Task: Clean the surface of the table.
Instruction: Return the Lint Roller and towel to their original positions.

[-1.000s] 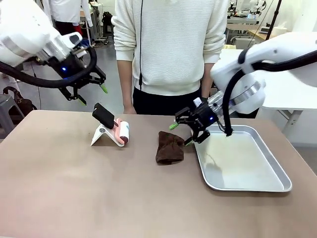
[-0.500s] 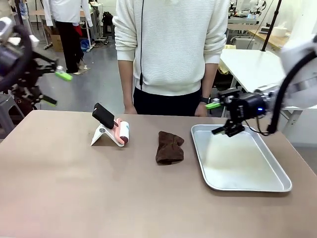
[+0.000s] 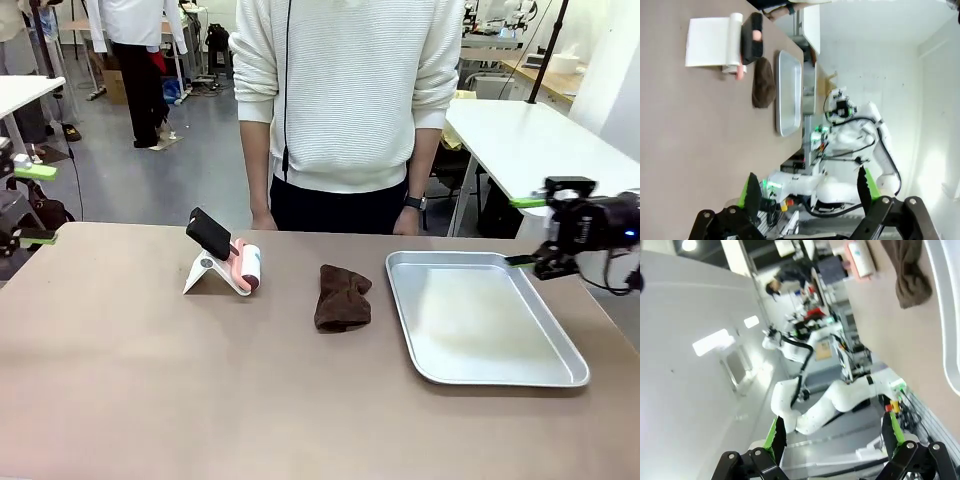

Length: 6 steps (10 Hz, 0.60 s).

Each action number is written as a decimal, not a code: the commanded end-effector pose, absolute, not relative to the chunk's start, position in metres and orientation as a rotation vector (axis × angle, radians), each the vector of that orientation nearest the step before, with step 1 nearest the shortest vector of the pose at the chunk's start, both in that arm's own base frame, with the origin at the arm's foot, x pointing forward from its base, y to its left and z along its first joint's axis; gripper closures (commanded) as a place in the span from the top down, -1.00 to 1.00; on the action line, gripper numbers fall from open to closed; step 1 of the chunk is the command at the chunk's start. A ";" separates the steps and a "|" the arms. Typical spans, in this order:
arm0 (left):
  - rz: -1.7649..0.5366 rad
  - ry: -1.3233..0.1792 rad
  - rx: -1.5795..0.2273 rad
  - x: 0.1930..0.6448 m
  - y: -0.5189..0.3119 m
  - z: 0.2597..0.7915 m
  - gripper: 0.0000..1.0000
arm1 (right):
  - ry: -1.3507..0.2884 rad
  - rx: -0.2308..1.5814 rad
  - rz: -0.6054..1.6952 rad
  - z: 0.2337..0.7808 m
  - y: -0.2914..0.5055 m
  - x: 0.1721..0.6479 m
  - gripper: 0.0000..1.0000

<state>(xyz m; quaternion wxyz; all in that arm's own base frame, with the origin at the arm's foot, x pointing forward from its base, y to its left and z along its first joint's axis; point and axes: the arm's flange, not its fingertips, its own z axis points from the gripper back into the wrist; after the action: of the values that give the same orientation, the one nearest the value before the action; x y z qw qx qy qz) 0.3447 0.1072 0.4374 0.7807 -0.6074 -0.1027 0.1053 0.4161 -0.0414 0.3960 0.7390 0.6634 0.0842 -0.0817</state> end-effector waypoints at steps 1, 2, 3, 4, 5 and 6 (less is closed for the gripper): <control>0.248 -0.285 -1.397 0.358 0.132 0.407 1.00 | 0.072 1.523 -0.265 0.389 -0.062 0.410 1.00; 0.261 -0.282 -1.426 0.363 0.149 0.392 1.00 | 0.040 1.541 -0.293 0.380 -0.077 0.415 1.00; 0.303 -0.307 -1.438 0.367 0.158 0.385 1.00 | 0.004 1.534 -0.366 0.372 -0.084 0.422 1.00; 0.284 -0.293 -1.484 0.371 0.164 0.381 1.00 | -0.001 1.539 -0.409 0.367 -0.085 0.427 1.00; 0.328 -0.263 -1.501 0.375 0.166 0.381 1.00 | 0.072 1.513 -0.329 0.381 -0.091 0.413 1.00; 0.323 -0.282 -1.420 0.360 0.158 0.377 1.00 | 0.072 1.513 -0.329 0.381 -0.091 0.413 1.00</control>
<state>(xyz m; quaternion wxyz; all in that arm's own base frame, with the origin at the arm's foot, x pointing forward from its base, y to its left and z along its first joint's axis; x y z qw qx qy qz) 0.3704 0.1637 0.3723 0.7285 -0.6576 -0.1211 0.1487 0.4180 -0.0938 0.3709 0.7093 0.6843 0.0266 -0.1671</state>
